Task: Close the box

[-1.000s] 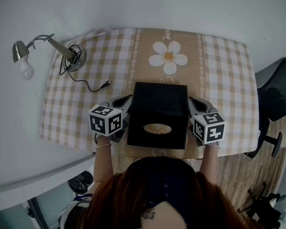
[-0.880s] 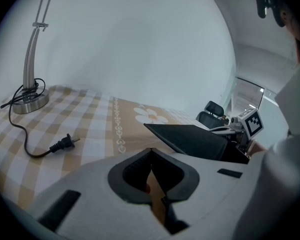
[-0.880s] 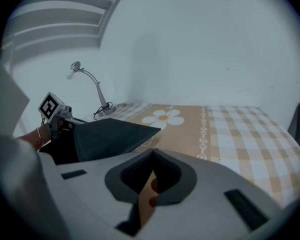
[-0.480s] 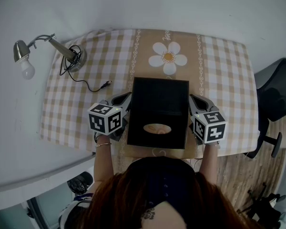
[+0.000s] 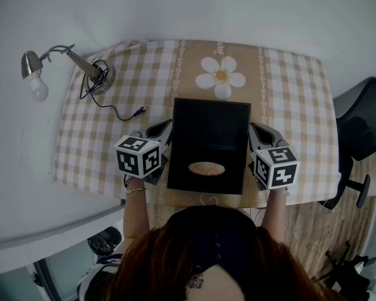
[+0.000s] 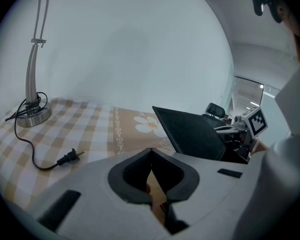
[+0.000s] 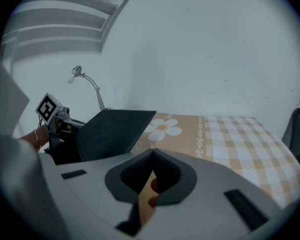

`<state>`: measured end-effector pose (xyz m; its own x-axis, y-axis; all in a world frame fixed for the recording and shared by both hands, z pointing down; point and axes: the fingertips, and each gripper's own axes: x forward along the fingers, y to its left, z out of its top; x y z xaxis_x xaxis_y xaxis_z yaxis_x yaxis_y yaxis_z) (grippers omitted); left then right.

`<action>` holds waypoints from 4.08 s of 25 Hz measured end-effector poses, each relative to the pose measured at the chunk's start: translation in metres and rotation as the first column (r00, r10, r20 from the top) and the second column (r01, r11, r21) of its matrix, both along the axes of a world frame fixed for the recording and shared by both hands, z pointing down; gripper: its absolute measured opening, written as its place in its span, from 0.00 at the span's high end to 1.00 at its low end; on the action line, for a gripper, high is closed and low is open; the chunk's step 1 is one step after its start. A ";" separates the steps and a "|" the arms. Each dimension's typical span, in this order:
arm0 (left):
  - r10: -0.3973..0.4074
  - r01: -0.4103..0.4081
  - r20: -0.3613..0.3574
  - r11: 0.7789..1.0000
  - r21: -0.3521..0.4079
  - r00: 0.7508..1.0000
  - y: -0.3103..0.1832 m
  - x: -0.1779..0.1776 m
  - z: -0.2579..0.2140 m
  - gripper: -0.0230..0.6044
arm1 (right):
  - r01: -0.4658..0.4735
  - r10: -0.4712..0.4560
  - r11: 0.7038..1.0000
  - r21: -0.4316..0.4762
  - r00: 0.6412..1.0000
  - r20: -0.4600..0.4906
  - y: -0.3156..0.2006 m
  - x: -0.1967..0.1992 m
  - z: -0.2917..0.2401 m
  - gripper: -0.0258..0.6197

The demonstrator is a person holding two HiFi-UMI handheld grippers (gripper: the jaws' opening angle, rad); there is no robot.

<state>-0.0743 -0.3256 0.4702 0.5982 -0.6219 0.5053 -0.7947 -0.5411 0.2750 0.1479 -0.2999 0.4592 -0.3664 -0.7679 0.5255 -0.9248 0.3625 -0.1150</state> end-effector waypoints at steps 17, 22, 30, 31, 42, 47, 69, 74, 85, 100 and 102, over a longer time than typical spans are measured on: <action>-0.026 0.025 0.014 0.998 0.065 1.000 0.009 -0.003 -0.021 0.93 | -0.042 0.042 0.998 0.054 0.999 0.002 0.010 0.001 -0.020 0.93; -0.042 0.040 0.012 0.996 0.083 0.999 0.013 -0.004 -0.027 0.93 | -0.060 0.060 0.996 0.070 0.998 -0.001 0.015 0.001 -0.024 0.93; -0.061 0.059 0.019 0.993 0.102 0.998 0.023 -0.006 -0.033 0.93 | -0.095 0.096 0.991 0.089 0.995 -0.003 0.025 0.002 -0.030 0.93; -0.064 0.062 0.019 0.993 0.104 0.998 0.024 -0.007 -0.034 0.93 | -0.101 0.102 0.991 0.091 0.995 -0.006 0.026 0.002 -0.031 0.93; -0.100 0.097 0.017 0.989 0.110 0.995 0.037 -0.011 -0.038 0.93 | -0.146 0.149 0.985 0.089 0.988 -0.031 0.040 0.001 -0.033 0.93; -0.130 0.127 0.018 0.986 0.111 0.991 0.042 -0.013 -0.038 0.93 | -0.170 0.173 0.981 0.089 0.984 -0.035 0.045 0.002 -0.032 0.93; -0.181 0.176 0.050 0.980 0.097 0.982 0.063 -0.017 -0.032 0.93 | -0.240 0.241 0.970 0.042 0.971 -0.009 0.065 0.002 -0.022 0.93; -0.185 0.181 0.046 0.980 0.087 0.982 0.067 -0.017 -0.029 0.93 | -0.248 0.248 0.968 0.031 0.969 -0.002 0.069 0.002 -0.018 0.93; -0.175 0.173 0.031 0.983 0.068 0.984 0.075 -0.018 -0.023 0.93 | -0.236 0.237 0.971 0.019 0.971 -0.018 0.077 -0.004 -0.010 0.93; -0.133 0.131 0.023 0.989 0.067 0.991 0.089 -0.012 -0.024 0.93 | -0.225 0.226 0.974 0.037 0.974 -0.012 0.088 -0.006 -0.013 0.93; -0.128 0.126 0.023 0.990 0.069 0.991 0.092 -0.011 -0.024 0.93 | -0.223 0.223 0.974 0.039 0.975 -0.015 0.090 -0.007 -0.013 0.93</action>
